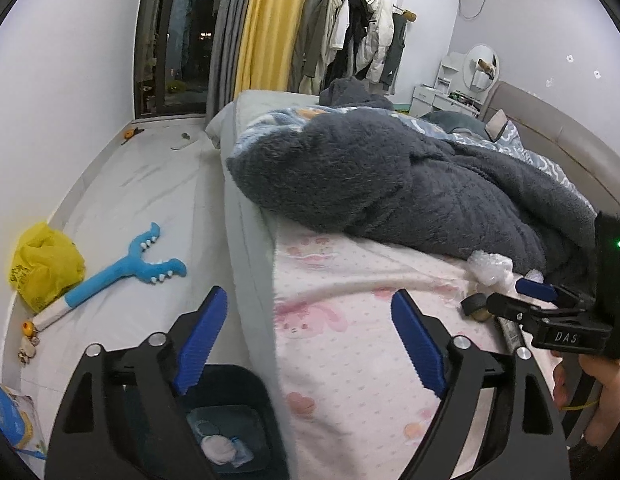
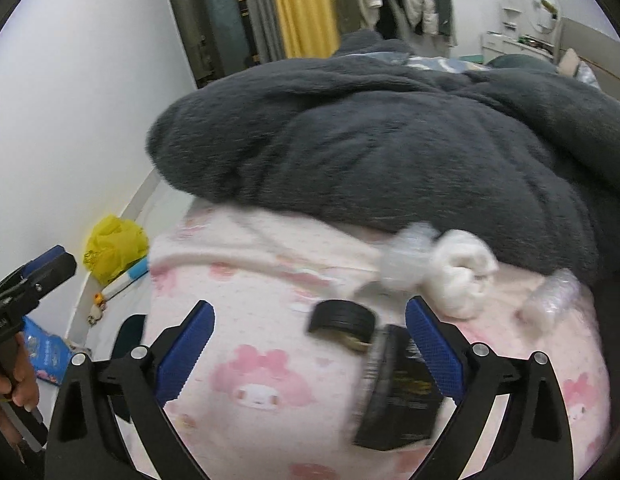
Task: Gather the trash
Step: 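Move the right gripper back to the bed and close on the black tissue pack, then lift the tissue pack with the right gripper while the left gripper reaches the black tape roll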
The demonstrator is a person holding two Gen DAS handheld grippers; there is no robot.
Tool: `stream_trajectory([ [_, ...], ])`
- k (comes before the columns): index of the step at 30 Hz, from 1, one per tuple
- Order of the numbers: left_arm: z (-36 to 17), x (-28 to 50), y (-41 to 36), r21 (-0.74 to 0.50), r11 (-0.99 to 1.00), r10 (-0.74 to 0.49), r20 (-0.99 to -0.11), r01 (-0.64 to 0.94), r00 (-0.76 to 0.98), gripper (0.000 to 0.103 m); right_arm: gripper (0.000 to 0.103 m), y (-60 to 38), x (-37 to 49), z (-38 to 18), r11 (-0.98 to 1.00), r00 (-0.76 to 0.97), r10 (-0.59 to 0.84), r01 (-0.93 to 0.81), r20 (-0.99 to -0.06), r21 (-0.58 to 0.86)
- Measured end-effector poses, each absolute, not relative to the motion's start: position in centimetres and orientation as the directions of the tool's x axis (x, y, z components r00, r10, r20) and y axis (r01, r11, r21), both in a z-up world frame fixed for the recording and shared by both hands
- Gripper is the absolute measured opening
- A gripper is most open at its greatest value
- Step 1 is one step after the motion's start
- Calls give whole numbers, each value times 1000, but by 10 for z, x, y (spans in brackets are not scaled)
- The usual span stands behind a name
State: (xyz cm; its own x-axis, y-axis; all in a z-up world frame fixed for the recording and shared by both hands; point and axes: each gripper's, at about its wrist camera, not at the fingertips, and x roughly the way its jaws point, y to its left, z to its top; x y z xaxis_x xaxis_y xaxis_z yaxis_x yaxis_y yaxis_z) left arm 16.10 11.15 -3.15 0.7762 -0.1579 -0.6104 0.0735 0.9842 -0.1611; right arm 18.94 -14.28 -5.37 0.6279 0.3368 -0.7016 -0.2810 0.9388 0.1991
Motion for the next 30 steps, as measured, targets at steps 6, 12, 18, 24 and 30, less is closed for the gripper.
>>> stream_trajectory([
  [6, -35, 172, 84, -194, 974, -209, -607, 112, 766, 90, 97, -172, 190, -58, 952, 652, 306, -223, -694, 210],
  [12, -32, 181, 52, -186, 970, -238, -599, 157, 764, 91, 97, -190, 191, -77, 935, 609, 350, -182, -712, 304],
  [18, -33, 185, 32, -171, 967, -253, -603, 188, 757, 92, 97, -203, 190, -92, 919, 583, 378, -140, -719, 369],
  [24, -38, 192, 20, -169, 966, -258, -615, 195, 746, 93, 82, -210, 190, -104, 913, 557, 391, -136, -733, 384],
  [30, -43, 197, 4, -173, 963, -269, -627, 207, 731, 94, 65, -206, 186, -109, 920, 543, 388, -186, -745, 344],
])
